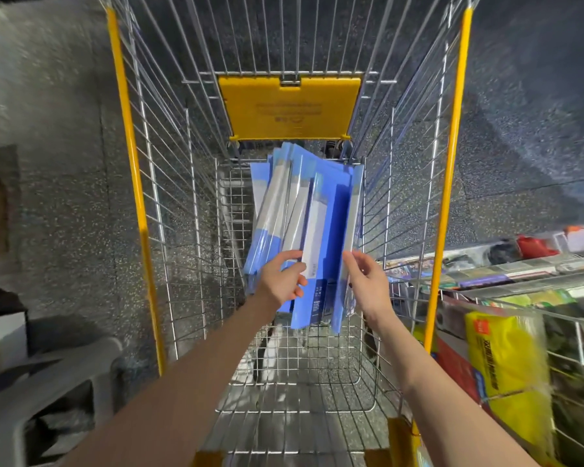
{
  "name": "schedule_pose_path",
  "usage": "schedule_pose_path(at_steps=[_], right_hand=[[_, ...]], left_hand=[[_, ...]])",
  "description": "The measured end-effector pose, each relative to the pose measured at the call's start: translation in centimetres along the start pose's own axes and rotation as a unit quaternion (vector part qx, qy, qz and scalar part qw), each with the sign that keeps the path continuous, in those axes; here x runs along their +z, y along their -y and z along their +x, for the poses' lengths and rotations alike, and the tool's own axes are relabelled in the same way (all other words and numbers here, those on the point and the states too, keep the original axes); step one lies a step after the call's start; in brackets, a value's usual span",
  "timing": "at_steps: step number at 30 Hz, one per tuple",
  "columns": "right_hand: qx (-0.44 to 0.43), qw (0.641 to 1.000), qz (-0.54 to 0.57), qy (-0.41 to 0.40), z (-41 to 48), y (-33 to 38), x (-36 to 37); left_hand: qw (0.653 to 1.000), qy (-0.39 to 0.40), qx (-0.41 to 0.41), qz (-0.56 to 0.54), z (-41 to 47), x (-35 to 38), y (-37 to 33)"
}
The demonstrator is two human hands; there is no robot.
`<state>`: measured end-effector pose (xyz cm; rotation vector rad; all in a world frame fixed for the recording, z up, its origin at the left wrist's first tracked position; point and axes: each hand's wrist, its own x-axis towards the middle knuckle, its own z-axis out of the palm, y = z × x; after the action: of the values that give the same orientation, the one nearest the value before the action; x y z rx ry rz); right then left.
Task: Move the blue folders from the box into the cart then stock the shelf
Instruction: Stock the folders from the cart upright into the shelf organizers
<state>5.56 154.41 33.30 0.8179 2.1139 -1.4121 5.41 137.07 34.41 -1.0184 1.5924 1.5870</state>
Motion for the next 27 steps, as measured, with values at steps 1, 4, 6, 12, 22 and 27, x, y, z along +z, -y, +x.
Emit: schedule_pose_path(at_steps=[1,4,6,12,22,27], right_hand=[[0.0,1.0,0.001,-0.004,0.1,0.2,0.2],[-0.005,1.0,-0.005,-0.017,0.0,1.0,0.8],[-0.004,1.0,-0.001,-0.021,-0.1,1.5,1.1],[-0.041,0.991,-0.111,-0.055,0.0,3.9,1.4],[-0.004,0.962,-0.269,-0.048,0.1,5.2,0.2],[-0.045,0.953,-0.295,-0.052,-3.7,5.5,-1.7]], left_hand=[[1.0,0.009,0.001,0.0,-0.1,0.3,0.0],[0.997,0.067,0.018,0.027,-1.0,1.1,-0.5],[0.994,0.096,0.03,0.047,-1.5,1.4,-0.8],[0.971,0.16,0.031,0.175,-2.1,0.2,-1.6],[0.968,0.099,0.091,0.212,-5.4,-5.7,-3.6],[0.97,0.085,0.128,0.188,-8.6,-7.0,-3.5]])
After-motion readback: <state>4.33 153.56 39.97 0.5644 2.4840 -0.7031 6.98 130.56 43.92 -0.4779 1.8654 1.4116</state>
